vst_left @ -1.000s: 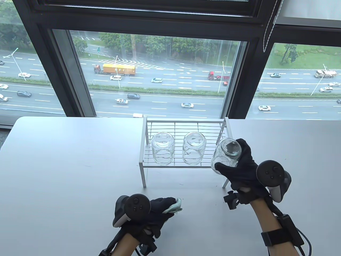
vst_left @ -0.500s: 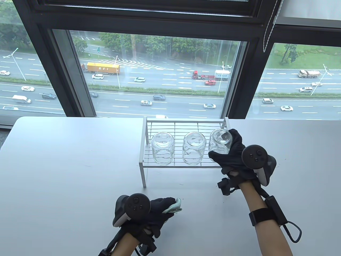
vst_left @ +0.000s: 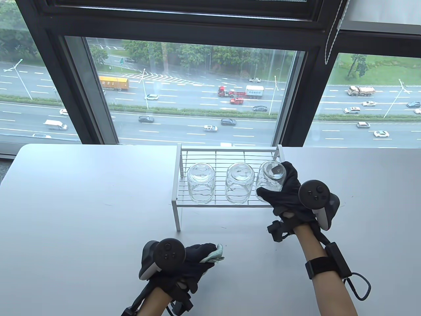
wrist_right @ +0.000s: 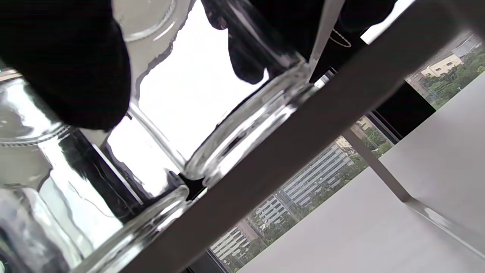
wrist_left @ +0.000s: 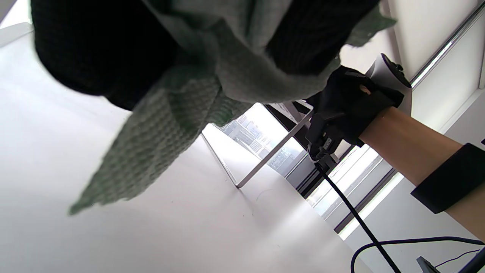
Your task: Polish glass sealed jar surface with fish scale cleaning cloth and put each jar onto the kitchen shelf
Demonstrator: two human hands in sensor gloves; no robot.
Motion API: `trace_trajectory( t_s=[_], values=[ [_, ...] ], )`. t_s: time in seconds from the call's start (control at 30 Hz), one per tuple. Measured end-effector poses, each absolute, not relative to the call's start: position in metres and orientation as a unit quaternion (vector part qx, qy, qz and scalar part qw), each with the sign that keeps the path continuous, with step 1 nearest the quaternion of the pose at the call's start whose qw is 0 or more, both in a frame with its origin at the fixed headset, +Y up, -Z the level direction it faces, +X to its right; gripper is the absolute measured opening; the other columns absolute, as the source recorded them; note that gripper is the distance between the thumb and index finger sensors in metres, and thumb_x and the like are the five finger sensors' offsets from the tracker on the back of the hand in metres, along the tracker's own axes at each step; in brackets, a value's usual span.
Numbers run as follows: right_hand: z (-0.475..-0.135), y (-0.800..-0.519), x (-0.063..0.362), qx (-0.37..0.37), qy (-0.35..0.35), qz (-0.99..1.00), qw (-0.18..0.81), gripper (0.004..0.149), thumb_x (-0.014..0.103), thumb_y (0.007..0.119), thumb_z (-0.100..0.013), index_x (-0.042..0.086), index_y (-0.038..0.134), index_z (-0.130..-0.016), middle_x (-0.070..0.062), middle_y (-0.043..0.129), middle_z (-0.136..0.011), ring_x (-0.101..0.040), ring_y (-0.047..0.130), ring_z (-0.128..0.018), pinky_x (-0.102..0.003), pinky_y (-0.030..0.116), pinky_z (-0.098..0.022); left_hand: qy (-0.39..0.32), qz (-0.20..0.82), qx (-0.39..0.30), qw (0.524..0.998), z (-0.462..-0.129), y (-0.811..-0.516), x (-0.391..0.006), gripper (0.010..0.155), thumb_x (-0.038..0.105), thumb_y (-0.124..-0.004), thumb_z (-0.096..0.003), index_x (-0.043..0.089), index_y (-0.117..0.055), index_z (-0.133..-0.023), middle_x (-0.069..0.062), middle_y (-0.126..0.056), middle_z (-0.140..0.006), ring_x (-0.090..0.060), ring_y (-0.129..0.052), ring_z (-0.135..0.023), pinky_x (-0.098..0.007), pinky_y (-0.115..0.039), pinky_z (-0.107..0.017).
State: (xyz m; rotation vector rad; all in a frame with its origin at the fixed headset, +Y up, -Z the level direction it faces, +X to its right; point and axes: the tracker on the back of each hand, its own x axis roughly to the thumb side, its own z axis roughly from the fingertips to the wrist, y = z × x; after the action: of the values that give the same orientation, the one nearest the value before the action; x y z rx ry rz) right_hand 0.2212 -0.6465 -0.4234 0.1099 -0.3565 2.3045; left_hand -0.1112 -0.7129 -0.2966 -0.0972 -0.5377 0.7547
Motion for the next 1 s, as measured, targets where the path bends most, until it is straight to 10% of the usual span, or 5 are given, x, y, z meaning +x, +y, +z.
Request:
trace_trajectory(
  t_s=[0.47, 1.0],
  values=[
    [-0.405, -0.642, 0.235, 0.063, -0.134, 0.895, 0.421, 0.111, 0.062, 0.091, -0.033, 0.012, 0.029, -0.110, -0.019, 0.049, -0.114, -0.044, 0.062, -0.101, -0.065, 0.046, -0.074, -0.254, 0.371, -0.038, 0.892, -0.297, -0.710, -0.115, 0.054, 0.041, -0.081, -0.0502, 0.014, -0.077, -0.097, -0.025, -0.095, -0.087, -0.052, -0.098, -0.067, -0.052, -0.088, -0.042],
    [-0.316, -0.629, 0.227, 0.155, -0.186, 0.944, 0.225, 0.091, 0.077, 0.063, -0.039, 0.030, 0.044, -0.115, -0.015, 0.029, -0.123, -0.046, 0.028, -0.110, -0.071, 0.028, -0.073, -0.204, 0.366, -0.018, 0.908, -0.305, -0.711, -0.140, 0.055, 0.041, -0.080, -0.0505, 0.014, -0.076, -0.098, -0.026, -0.094, -0.088, -0.052, -0.097, -0.068, -0.053, -0.088, -0.043]
  ],
)
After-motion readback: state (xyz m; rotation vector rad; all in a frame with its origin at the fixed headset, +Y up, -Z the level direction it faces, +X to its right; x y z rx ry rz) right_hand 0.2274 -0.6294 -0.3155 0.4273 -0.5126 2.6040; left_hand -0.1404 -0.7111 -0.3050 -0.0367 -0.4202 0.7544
